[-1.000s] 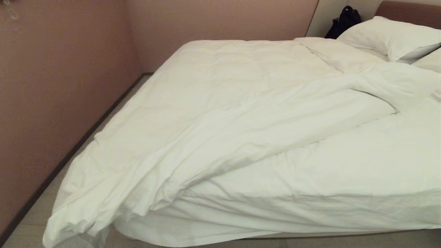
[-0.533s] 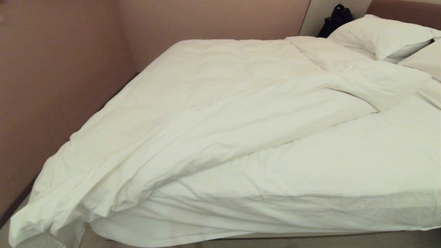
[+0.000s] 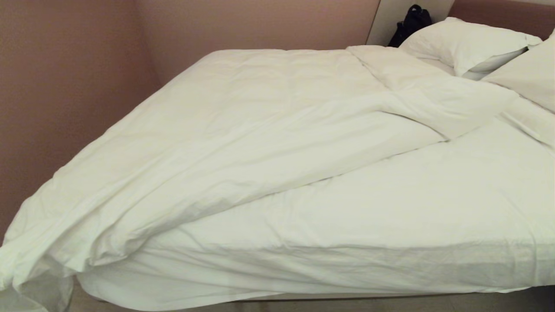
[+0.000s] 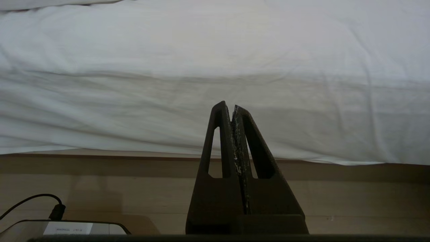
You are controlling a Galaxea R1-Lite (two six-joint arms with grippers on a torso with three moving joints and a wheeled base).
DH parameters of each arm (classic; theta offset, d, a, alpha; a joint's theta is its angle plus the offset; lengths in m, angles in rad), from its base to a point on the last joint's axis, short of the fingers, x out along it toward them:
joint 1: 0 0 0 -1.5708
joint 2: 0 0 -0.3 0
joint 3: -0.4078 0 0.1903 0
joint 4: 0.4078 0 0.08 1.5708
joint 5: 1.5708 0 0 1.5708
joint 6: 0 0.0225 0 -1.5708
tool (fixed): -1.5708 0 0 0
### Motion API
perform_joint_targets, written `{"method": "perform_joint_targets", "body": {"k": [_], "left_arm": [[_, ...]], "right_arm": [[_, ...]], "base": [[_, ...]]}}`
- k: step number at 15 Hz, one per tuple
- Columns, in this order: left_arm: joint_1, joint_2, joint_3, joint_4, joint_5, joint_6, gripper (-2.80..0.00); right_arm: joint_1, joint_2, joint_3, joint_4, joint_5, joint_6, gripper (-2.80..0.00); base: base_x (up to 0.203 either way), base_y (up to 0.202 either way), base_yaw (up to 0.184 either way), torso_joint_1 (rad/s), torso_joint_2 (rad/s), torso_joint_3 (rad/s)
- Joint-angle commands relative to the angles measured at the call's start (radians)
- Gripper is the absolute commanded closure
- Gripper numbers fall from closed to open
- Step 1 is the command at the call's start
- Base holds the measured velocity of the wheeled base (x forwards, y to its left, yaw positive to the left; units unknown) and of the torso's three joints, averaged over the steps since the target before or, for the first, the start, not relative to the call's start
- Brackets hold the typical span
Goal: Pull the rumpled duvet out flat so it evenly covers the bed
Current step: Flatten the corners of the folded blanket
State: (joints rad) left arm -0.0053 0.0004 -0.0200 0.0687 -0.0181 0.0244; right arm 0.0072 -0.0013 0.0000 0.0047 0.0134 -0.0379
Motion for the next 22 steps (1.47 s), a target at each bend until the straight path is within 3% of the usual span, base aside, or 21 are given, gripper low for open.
{"method": "perform_joint_targets", "body": {"k": [1, 22], "left_arm": [[0.001, 0.0, 0.0, 0.0, 0.0, -0.001, 0.0], [-0.001, 0.0, 0.0, 0.0, 0.001, -0.011, 0.0]], "right_arm": [[0.0, 0.001, 0.0, 0.0, 0.0, 0.0, 0.0], [0.0, 0.001, 0.0, 0.0, 0.0, 0.0, 0.0]], "base": [[0.0, -0.194, 0.0, 0.006, 0.01, 0.002], [0.0, -0.194, 0.001, 0.001, 0.0, 0.002]]}}
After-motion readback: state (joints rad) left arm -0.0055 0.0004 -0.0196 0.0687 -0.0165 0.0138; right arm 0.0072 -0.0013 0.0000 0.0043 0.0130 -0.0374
